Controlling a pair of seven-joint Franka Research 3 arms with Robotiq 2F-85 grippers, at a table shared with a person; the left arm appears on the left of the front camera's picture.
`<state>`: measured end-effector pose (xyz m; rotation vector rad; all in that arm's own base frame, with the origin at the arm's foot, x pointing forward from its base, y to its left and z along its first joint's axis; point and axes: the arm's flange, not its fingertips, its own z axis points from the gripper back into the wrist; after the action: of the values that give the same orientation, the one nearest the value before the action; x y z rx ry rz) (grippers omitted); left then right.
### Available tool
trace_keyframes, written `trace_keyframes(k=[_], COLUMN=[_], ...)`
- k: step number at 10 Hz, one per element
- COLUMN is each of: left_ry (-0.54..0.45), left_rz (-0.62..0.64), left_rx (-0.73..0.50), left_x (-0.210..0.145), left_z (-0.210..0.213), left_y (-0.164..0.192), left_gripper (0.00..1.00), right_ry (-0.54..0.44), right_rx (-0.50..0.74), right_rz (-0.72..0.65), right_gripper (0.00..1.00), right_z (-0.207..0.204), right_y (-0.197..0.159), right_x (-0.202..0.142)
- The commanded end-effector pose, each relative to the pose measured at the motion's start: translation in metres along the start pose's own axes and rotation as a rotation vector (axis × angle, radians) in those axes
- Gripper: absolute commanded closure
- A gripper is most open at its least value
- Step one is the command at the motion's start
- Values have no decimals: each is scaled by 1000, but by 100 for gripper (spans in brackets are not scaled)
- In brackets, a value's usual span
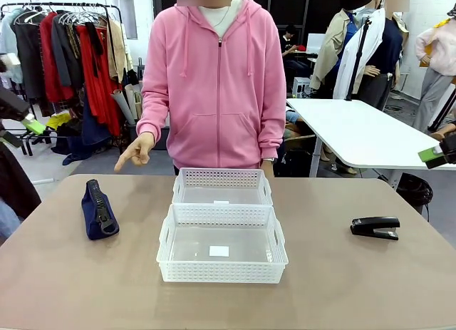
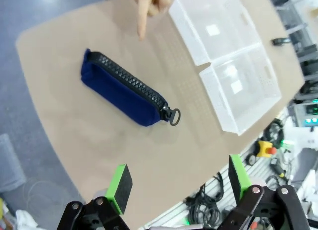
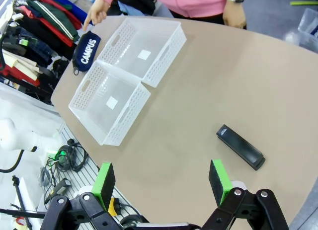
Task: Distribute items into two baskets.
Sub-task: Pick up the Pencil pouch that the person points to.
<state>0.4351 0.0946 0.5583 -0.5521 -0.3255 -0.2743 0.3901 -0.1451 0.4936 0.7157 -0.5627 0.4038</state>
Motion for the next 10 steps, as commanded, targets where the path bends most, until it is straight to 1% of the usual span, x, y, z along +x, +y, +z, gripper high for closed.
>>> trace_keyframes(k=[1,3,6,7,10], left_ry=[99,170,221,242,260], left_rz=[48,75,164,236,400], left_rx=[71,112,196,241,379], left_x=[18,37,64,76,102], left_z=[-12,-30,-61,-75,-109], left_y=[-10,-23,-44,-50,-56], left_gripper=[0,0,0,0,0], right_ry=[-9,-9,-9,-9,-9], right_rx=[9,9,9,9,9], right_rz=[3,3,3,3,3], right_gripper=[0,0,0,0,0], right_z=[1,1,1,1,1], right_y=[0,0,0,0,0], right_x=[1,1,1,1,1])
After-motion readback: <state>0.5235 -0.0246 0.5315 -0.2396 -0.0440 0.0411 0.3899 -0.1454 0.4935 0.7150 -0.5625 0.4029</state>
